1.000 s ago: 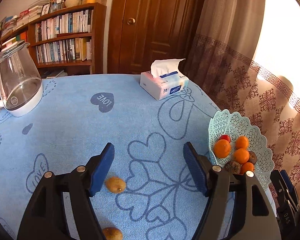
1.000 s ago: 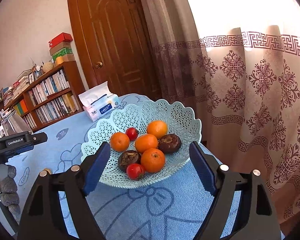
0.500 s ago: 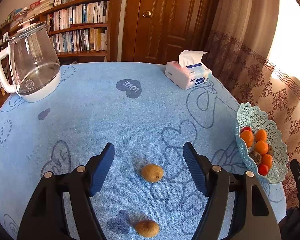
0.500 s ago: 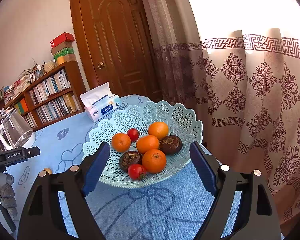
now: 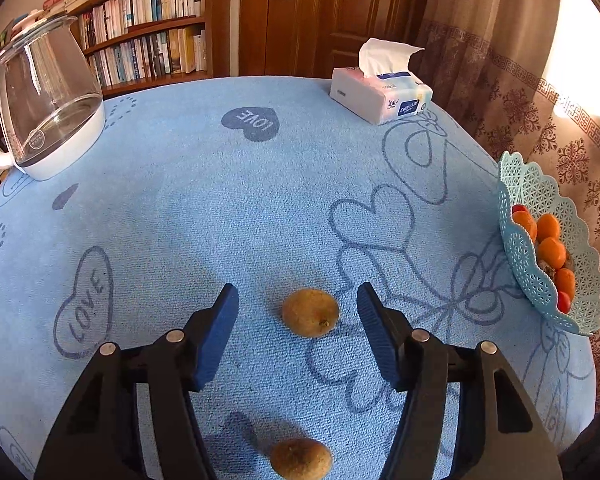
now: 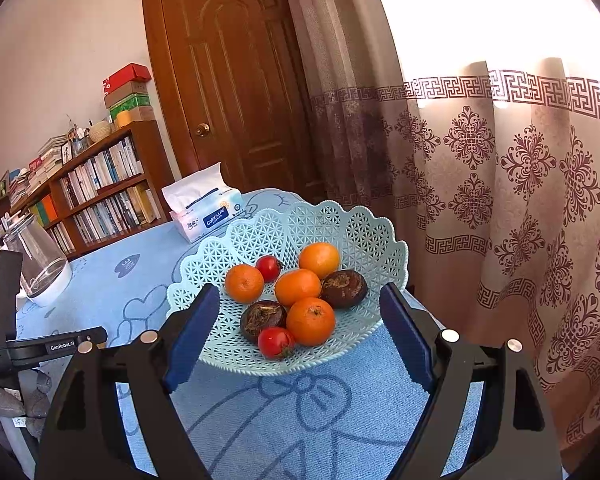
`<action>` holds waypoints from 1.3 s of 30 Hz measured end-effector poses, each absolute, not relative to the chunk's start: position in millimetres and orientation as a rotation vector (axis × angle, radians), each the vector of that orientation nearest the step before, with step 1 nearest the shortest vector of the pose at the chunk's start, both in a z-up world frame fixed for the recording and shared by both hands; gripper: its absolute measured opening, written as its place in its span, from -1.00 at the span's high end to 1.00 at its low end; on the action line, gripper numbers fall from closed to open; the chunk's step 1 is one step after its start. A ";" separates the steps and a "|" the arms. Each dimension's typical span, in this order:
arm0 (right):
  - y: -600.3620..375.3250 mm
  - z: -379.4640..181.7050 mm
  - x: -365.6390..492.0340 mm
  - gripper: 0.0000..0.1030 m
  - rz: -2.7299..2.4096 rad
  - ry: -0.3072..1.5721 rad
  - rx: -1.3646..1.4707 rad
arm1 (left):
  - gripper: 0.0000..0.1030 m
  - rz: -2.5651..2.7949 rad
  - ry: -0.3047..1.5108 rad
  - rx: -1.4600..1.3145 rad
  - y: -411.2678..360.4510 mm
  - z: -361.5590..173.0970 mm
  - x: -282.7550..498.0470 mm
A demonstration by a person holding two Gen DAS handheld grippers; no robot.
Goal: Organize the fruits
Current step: 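Move the left tool to a small yellow-brown fruit and grasp it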
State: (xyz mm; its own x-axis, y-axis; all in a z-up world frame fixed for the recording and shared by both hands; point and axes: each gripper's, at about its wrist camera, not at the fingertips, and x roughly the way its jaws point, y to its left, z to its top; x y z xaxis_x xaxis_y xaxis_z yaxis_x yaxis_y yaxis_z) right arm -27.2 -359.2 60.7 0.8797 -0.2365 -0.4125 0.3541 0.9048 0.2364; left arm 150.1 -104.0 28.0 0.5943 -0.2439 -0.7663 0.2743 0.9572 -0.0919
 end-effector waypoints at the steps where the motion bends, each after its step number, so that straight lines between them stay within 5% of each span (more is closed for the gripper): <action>1: -359.0 60.6 -27.1 -0.62 -0.313 0.387 0.312 | -0.04 -0.301 0.890 0.039 -104.5 25.9 150.6; 12: -358.2 61.1 -27.1 -0.62 -0.318 0.385 0.304 | 0.41 -0.331 0.882 0.029 -102.2 22.5 150.4; 28: -351.8 60.9 -26.7 -0.62 -0.359 0.380 0.253 | 0.41 -0.345 0.783 -0.047 -80.2 58.9 137.4; 30: -351.9 60.5 -25.7 -0.62 -0.362 0.383 0.250 | 0.34 -0.345 0.785 -0.052 -82.1 58.4 136.1; 31: -351.9 60.3 -25.6 -0.62 -0.362 0.383 0.249 | 0.06 -0.349 0.797 -0.057 -83.3 56.4 135.8; 33: -351.5 60.2 -25.8 -0.62 -0.363 0.383 0.248 | -0.15 -0.351 0.808 -0.058 -86.6 51.7 135.0; 39: -351.6 60.4 -26.7 -0.62 -0.365 0.380 0.245 | -0.09 -0.348 0.844 0.037 -105.6 31.6 138.1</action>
State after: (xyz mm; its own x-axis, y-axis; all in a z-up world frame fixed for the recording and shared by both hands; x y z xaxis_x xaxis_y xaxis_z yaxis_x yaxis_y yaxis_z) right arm -26.7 -351.6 60.4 0.8653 -0.2991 -0.4022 0.3897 0.9061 0.1645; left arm 138.1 -105.6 31.6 0.6115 -0.2866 -0.7375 0.3160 0.9430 -0.1045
